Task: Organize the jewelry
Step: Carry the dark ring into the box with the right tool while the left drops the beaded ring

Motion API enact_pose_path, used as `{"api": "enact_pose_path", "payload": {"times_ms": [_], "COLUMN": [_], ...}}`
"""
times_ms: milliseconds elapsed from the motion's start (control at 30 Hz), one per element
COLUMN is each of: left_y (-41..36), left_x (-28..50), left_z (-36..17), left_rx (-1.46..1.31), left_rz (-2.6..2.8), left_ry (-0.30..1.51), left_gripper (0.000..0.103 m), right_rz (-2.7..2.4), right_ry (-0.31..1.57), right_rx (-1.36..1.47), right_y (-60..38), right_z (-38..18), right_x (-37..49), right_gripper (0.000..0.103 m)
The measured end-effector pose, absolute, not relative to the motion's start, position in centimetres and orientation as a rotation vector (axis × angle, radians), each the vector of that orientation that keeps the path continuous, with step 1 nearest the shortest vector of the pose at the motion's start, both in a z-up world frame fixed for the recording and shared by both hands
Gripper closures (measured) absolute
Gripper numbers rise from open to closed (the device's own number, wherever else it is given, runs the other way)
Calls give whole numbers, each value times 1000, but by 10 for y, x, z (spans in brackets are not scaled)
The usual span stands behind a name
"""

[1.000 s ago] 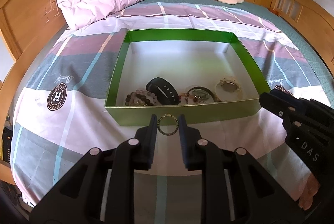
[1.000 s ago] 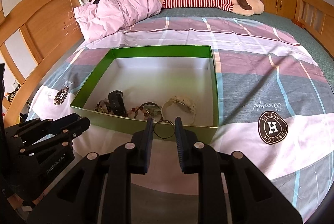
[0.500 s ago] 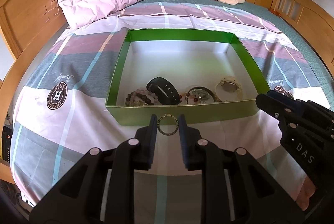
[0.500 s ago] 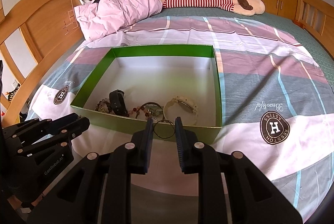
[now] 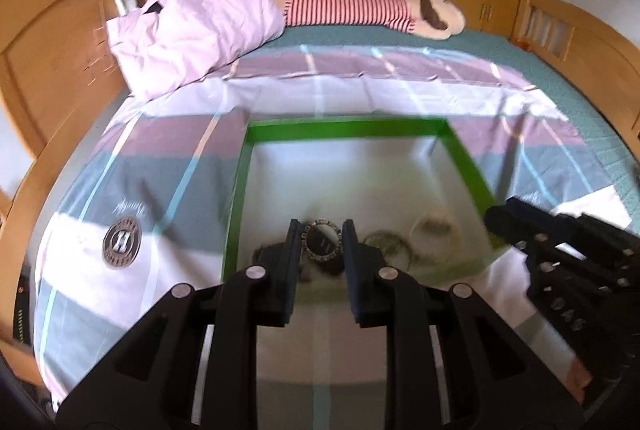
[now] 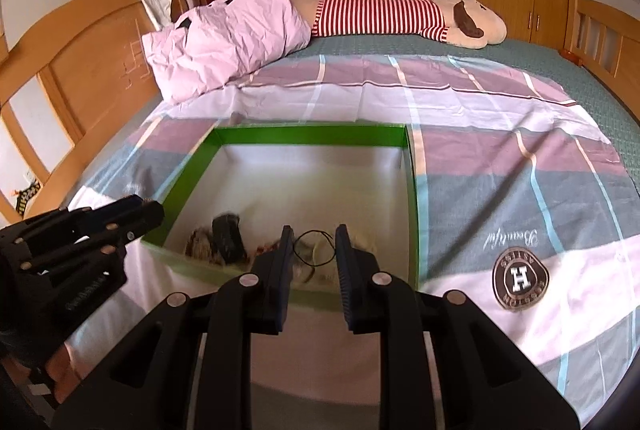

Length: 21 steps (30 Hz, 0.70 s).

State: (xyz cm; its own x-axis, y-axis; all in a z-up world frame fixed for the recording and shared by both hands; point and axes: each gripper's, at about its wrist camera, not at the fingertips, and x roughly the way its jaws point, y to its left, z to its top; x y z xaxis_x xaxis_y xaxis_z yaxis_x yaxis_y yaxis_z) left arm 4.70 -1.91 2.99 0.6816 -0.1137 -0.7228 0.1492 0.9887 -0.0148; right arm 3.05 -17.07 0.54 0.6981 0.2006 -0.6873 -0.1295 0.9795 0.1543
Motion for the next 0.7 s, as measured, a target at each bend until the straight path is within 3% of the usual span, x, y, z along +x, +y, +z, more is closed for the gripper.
{"api": "enact_pose_path", "payload": {"times_ms": [267, 500, 533, 633, 700], "left_y": [-30, -40, -41, -40, -39], "left_x": [106, 112, 111, 109, 107], "left_z": [-2, -24, -25, -24, -22], "left_rx": [-22, 3, 13, 22, 20], "left_rz": [-240, -219, -209, -195, -188], "left_ry": [927, 966, 960, 943, 935], "left_gripper": [82, 82, 80, 69, 63], "right_rz": [154, 162, 163, 150, 143], "right_ry": [898, 935, 935, 923, 912], "right_rx": [185, 176, 170, 151, 154], "right_y": [-183, -174, -174, -173, -174], "right_z": [-36, -48, -48, -48, -46], "right_x": [84, 86, 85, 82, 81], "right_gripper": [82, 82, 80, 61, 56]}}
